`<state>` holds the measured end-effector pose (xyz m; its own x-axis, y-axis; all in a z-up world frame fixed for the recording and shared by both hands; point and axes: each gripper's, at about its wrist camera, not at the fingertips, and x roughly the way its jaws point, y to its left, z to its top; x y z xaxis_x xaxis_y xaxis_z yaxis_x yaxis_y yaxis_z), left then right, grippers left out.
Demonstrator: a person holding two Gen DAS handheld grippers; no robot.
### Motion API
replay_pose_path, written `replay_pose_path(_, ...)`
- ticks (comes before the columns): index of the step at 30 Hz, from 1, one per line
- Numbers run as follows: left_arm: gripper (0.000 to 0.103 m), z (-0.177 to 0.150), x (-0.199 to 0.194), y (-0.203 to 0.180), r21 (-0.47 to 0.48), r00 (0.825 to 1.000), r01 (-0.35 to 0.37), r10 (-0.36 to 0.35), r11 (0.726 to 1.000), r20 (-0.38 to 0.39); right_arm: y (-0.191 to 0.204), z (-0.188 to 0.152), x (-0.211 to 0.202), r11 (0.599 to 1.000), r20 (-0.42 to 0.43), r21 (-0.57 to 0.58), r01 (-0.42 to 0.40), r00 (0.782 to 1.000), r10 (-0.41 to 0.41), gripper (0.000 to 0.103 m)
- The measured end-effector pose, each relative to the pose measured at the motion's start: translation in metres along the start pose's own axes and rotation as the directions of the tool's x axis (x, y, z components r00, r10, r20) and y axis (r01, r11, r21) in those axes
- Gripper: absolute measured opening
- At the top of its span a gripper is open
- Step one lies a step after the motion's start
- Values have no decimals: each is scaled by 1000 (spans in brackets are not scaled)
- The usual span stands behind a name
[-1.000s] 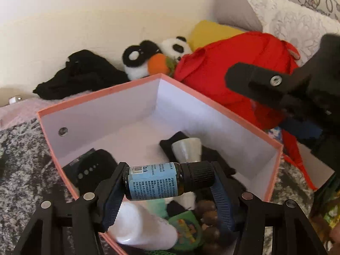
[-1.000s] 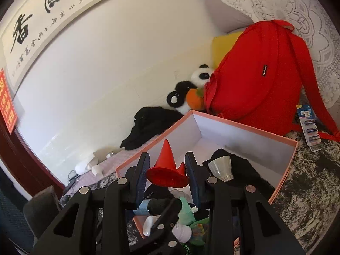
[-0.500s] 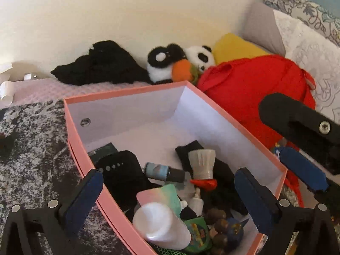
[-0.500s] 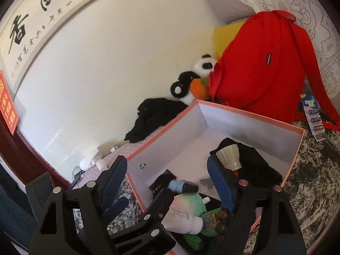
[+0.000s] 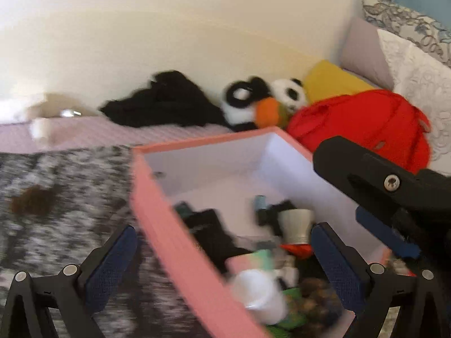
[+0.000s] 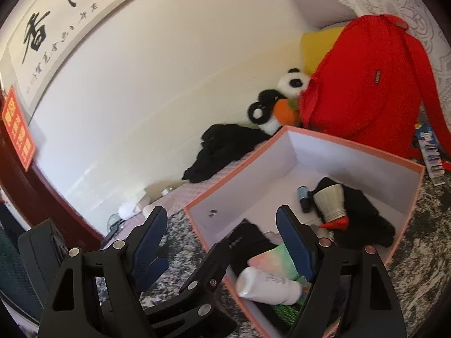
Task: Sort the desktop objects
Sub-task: 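Grasp the white screw cap with the left gripper while the right grasps the brown mesh pouch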
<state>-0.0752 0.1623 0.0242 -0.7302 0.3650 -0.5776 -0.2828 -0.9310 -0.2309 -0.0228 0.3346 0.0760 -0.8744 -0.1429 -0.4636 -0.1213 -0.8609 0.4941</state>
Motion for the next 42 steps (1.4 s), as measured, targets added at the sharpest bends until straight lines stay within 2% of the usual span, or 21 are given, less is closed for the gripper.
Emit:
replay_pose_path(2, 102, 0, -10, 24, 4, 997, -80, 80, 997, 18, 11, -4, 6, 999, -26, -12, -35, 999, 35, 83)
replay_pose_path(5, 102, 3, -22, 64, 16, 983, -181, 180, 983, 27, 42, -17, 22, 991, -84, -90, -100, 992, 92, 85)
replay_pose_path(8, 102, 9, -31, 124, 58, 957, -291, 291, 955, 13, 80, -35, 44, 970, -149, -203, -133, 983, 104, 86)
replay_pose_path(11, 102, 21, -25, 191, 37, 933, -356, 357, 934, -44, 126, -57, 80, 927, -254, -307, -216, 957, 139, 86)
replay_pose_path(14, 102, 42, -11, 255, -54, 934, -345, 336, 937, -123, 157, -69, 123, 907, -342, -321, -274, 926, 158, 86)
replay_pose_path(16, 102, 58, 2, 295, -107, 934, -340, 322, 934, -154, 175, -71, 161, 903, -415, -276, -329, 888, 197, 86)
replay_pose_path(19, 102, 78, 37, 358, -168, 917, -377, 341, 911, -206, 191, -83, 216, 901, -485, -230, -369, 846, 223, 88)
replay_pose_path(22, 102, 81, 66, 401, -219, 907, -399, 348, 890, -239, 200, -102, 276, 907, -547, -247, -342, 822, 161, 89)
replay_pose_path(26, 102, 75, 107, 439, -207, 883, -446, 390, 871, -262, 205, -125, 338, 915, -588, -264, -305, 803, 98, 89)
replay_pose_path(29, 102, 64, 132, 456, -240, 895, -408, 335, 881, -293, 207, -143, 368, 912, -618, -256, -322, 780, 102, 89)
replay_pose_path(30, 102, 58, 143, 456, -227, 891, -408, 332, 884, -311, 208, -152, 376, 908, -622, -274, -318, 778, 85, 89)
replay_pose_path(32, 102, 46, 163, 453, -166, 870, -436, 368, 884, -328, 208, -171, 388, 894, -617, -335, -298, 786, 31, 91)
replay_pose_path(33, 102, 40, 169, 450, -126, 858, -461, 405, 879, -315, 208, -179, 390, 881, -600, -370, -295, 800, 16, 92)
replay_pose_path(34, 101, 34, 176, 448, -86, 845, -485, 441, 870, -301, 209, -186, 389, 862, -568, -409, -298, 823, 15, 94)
replay_pose_path(35, 94, 30, 177, 446, -72, 844, -493, 456, 867, -283, 211, -192, 386, 844, -536, -450, -292, 844, 6, 92)
replay_pose_path(36, 87, 29, 174, 446, -85, 854, -484, 449, 871, -263, 214, -197, 383, 825, -504, -496, -270, 863, -21, 89)
replay_pose_path(37, 58, 30, 169, 448, -106, 864, -472, 435, 875, -254, 216, -202, 379, 804, -471, -544, -242, 881, -54, 72)
replay_pose_path(38, 58, 33, 163, 452, -136, 874, -455, 413, 880, -255, 216, -202, 377, 799, -464, -551, -241, 884, -53, 44)
replay_pose_path(39, 58, 35, 158, 455, -160, 883, -437, 389, 885, -261, 214, -199, 376, 808, -477, -529, -260, 878, -30, 24)
replay_pose_path(40, 58, 36, 154, 455, -169, 888, -423, 370, 890, -272, 212, -195, 375, 816, -490, -506, -279, 872, -6, 20)
replay_pose_path(42, 58, 35, 139, 445, -140, 891, -413, 367, 900, -267, 208, -189, 372, 831, -514, -463, -309, 857, 33, 18)
